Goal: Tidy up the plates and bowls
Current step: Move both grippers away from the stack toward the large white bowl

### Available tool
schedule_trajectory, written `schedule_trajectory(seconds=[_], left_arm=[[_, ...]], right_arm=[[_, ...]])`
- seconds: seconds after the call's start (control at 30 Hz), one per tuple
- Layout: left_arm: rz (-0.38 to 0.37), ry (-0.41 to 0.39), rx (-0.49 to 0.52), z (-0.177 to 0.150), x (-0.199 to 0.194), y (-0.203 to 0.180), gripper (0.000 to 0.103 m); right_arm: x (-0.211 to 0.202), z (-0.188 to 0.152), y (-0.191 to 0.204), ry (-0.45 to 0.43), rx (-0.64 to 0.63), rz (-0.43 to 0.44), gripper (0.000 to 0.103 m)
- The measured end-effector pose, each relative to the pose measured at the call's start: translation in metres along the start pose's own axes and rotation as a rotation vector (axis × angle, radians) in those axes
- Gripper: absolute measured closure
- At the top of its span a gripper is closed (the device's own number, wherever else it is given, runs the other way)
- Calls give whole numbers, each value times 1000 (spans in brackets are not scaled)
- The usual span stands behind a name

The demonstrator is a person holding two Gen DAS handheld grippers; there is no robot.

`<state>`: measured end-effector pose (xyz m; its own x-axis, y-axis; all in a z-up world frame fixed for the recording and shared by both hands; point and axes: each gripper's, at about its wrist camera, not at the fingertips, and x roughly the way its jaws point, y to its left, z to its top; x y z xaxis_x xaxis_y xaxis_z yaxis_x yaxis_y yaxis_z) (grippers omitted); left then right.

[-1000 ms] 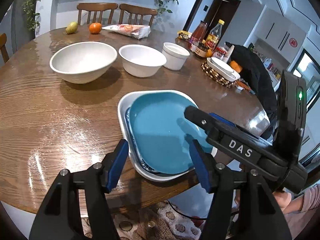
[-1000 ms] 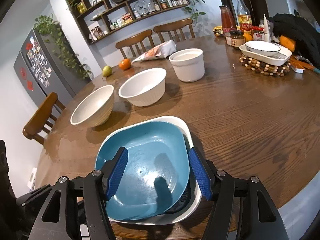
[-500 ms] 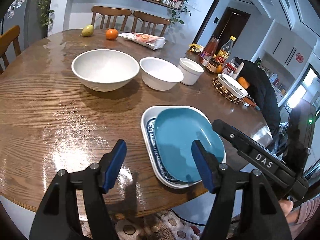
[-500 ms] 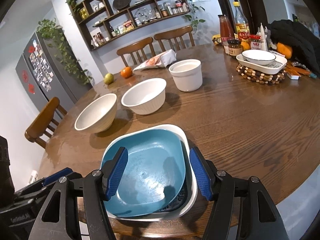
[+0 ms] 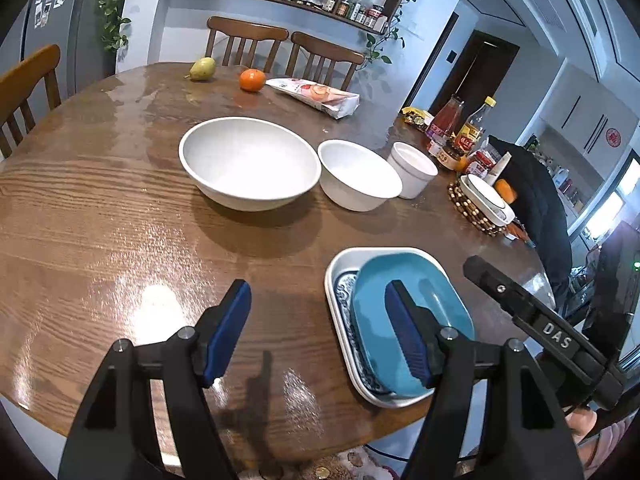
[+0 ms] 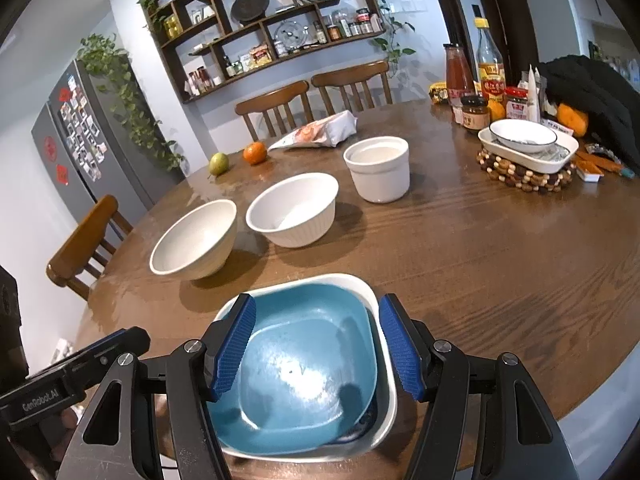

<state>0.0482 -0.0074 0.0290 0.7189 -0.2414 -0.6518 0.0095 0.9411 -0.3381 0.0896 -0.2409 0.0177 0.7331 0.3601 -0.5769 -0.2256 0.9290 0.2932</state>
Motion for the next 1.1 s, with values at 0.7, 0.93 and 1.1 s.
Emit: schedule_trajectory(seconds=[0.7,0.93,1.1], left_arm=[[26,24,2,54,10,7,34],[92,21,-41,69,8,29,34],[142,46,-88,77,15,51,34]], right_arm=[[-2,39,-5,-13,27,1,38],[16,57,5,39,-11,47,38],[47,65,19,148,-86,64,65]])
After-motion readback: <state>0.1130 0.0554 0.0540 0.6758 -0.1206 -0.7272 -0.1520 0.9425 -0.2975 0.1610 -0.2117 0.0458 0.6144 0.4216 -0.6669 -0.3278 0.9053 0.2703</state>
